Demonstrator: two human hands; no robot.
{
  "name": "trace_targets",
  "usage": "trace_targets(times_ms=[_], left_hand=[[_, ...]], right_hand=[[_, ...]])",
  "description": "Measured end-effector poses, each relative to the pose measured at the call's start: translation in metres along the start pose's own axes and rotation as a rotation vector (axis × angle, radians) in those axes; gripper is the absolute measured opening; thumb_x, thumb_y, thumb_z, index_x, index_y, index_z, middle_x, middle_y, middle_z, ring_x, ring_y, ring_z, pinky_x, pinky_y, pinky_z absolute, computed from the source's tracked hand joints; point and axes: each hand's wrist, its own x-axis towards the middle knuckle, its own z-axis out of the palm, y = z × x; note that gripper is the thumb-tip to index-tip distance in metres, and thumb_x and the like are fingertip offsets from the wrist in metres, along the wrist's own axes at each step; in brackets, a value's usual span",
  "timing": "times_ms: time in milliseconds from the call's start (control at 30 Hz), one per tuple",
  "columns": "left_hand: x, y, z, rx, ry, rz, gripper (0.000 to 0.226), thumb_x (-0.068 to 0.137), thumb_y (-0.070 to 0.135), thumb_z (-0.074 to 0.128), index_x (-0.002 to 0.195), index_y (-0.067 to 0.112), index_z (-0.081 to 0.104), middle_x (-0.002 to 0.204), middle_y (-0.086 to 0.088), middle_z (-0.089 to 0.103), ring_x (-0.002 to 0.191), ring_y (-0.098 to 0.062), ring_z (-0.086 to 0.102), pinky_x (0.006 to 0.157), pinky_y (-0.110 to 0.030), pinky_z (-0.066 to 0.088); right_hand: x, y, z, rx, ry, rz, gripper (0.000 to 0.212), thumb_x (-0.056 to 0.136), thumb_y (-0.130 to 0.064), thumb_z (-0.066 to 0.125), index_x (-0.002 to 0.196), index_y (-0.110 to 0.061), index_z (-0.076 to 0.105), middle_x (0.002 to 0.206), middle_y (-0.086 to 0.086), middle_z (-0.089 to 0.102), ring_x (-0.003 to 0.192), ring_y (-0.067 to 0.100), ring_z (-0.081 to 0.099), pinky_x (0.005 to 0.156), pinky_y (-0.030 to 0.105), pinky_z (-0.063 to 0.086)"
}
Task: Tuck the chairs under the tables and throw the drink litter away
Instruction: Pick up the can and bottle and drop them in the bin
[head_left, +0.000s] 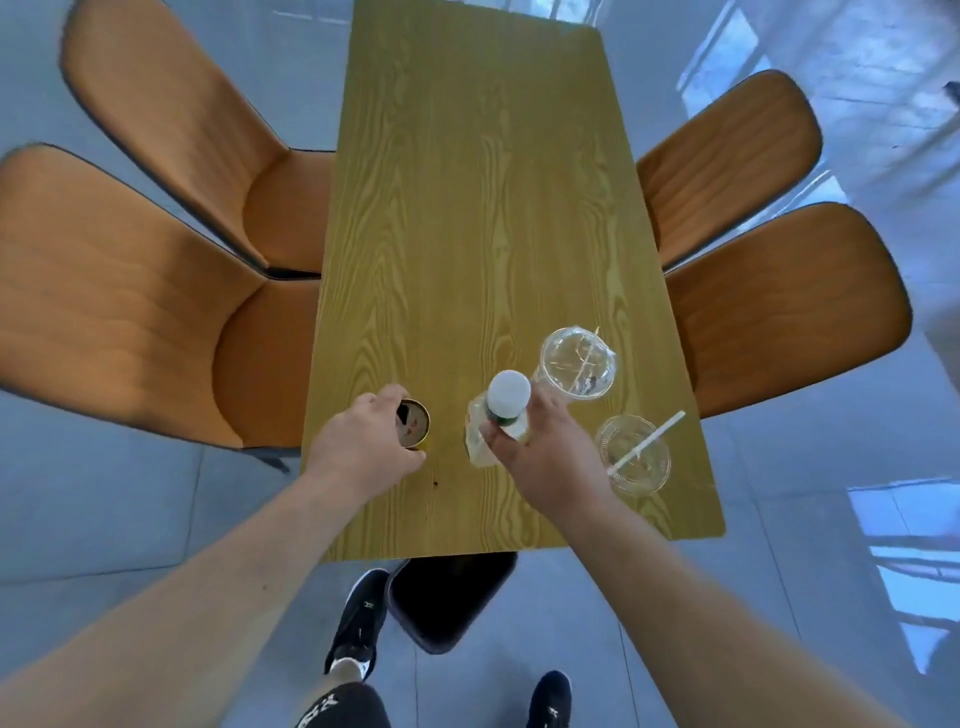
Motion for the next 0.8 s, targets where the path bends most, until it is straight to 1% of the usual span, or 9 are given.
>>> trace_targets(times_ms=[67, 133, 200, 267, 333, 433, 567, 667, 800], left_hand=[[-0.022, 0.009, -0.001, 0.032, 0.015, -0.053, 0.073, 0.075, 0.059, 0.075, 0.133, 0.038, 0.036, 0.119, 0.002, 0.055, 0.094, -0.026, 0.058, 0.069, -0.038, 0.052], [-0.051, 0.022, 0.0, 0.052, 0.053, -0.118, 0.075, 0.075, 0.06, 0.076, 0.134, 0.037, 0.036, 0.125, 0.001, 0.055, 0.101, -0.029, 0.061, 0.077, -0.041, 0.055], [-0.091, 0.038, 0.001, 0.038, 0.12, -0.197, 0.078, 0.076, 0.059, 0.078, 0.137, 0.034, 0.037, 0.133, 0.0, 0.053, 0.108, -0.03, 0.06, 0.079, -0.04, 0.051], [-0.136, 0.055, 0.004, -0.006, 0.173, -0.268, 0.081, 0.076, 0.057, 0.079, 0.141, 0.03, 0.037, 0.14, -0.001, 0.049, 0.114, -0.03, 0.058, 0.079, -0.039, 0.046], [-0.184, 0.074, 0.008, -0.039, 0.208, -0.325, 0.08, 0.076, 0.056, 0.079, 0.139, 0.028, 0.038, 0.139, -0.001, 0.049, 0.114, -0.029, 0.057, 0.08, -0.037, 0.044], [-0.248, 0.1, 0.016, -0.09, 0.259, -0.383, 0.076, 0.074, 0.057, 0.08, 0.133, 0.029, 0.042, 0.13, 0.0, 0.054, 0.107, -0.026, 0.057, 0.077, -0.034, 0.042], [-0.302, 0.117, 0.03, -0.13, 0.335, -0.377, 0.079, 0.071, 0.058, 0.08, 0.134, 0.029, 0.044, 0.129, 0.0, 0.056, 0.107, -0.026, 0.058, 0.082, -0.036, 0.048], [-0.321, 0.123, 0.044, -0.157, 0.384, -0.346, 0.074, 0.07, 0.059, 0.08, 0.13, 0.031, 0.045, 0.128, 0.002, 0.057, 0.105, -0.026, 0.059, 0.079, -0.035, 0.048], [-0.327, 0.119, 0.07, -0.176, 0.388, -0.285, 0.078, 0.07, 0.063, 0.08, 0.133, 0.032, 0.045, 0.128, 0.003, 0.056, 0.104, -0.025, 0.06, 0.073, -0.034, 0.045]], right_hand=[[-0.015, 0.009, -0.003, -0.039, -0.043, -0.071, 0.044, 0.092, -0.067, 0.056, 0.128, -0.044, 0.045, 0.112, -0.022, 0.05, 0.084, 0.008, 0.056, 0.056, 0.021, 0.035], [-0.034, 0.023, -0.006, -0.038, -0.087, -0.132, 0.039, 0.092, -0.069, 0.055, 0.121, -0.044, 0.046, 0.107, -0.02, 0.056, 0.083, 0.008, 0.057, 0.057, 0.024, 0.038], [-0.054, 0.037, -0.016, -0.011, -0.141, -0.193, 0.036, 0.091, -0.069, 0.057, 0.115, -0.044, 0.047, 0.102, -0.017, 0.061, 0.083, 0.01, 0.06, 0.059, 0.027, 0.041], [-0.077, 0.051, -0.033, -0.007, -0.185, -0.255, 0.037, 0.09, -0.067, 0.058, 0.116, -0.042, 0.049, 0.104, -0.015, 0.063, 0.087, 0.012, 0.061, 0.065, 0.032, 0.046], [-0.1, 0.065, -0.058, 0.005, -0.186, -0.322, 0.036, 0.09, -0.065, 0.06, 0.115, -0.041, 0.049, 0.105, -0.014, 0.064, 0.089, 0.013, 0.062, 0.07, 0.036, 0.049], [-0.13, 0.08, -0.096, 0.001, -0.114, -0.423, 0.037, 0.091, -0.066, 0.061, 0.113, -0.04, 0.049, 0.101, -0.014, 0.063, 0.084, 0.012, 0.061, 0.068, 0.035, 0.048], [-0.16, 0.091, -0.126, 0.054, -0.032, -0.491, 0.035, 0.089, -0.068, 0.063, 0.108, -0.044, 0.046, 0.097, -0.018, 0.06, 0.083, 0.005, 0.059, 0.065, 0.029, 0.047], [-0.18, 0.098, -0.126, 0.046, -0.043, -0.523, 0.039, 0.088, -0.068, 0.064, 0.11, -0.04, 0.048, 0.1, -0.018, 0.059, 0.086, 0.005, 0.06, 0.07, 0.035, 0.053], [-0.194, 0.109, -0.108, 0.017, -0.032, -0.531, 0.041, 0.087, -0.059, 0.071, 0.113, -0.036, 0.049, 0.104, -0.016, 0.057, 0.089, 0.011, 0.058, 0.073, 0.039, 0.052]])
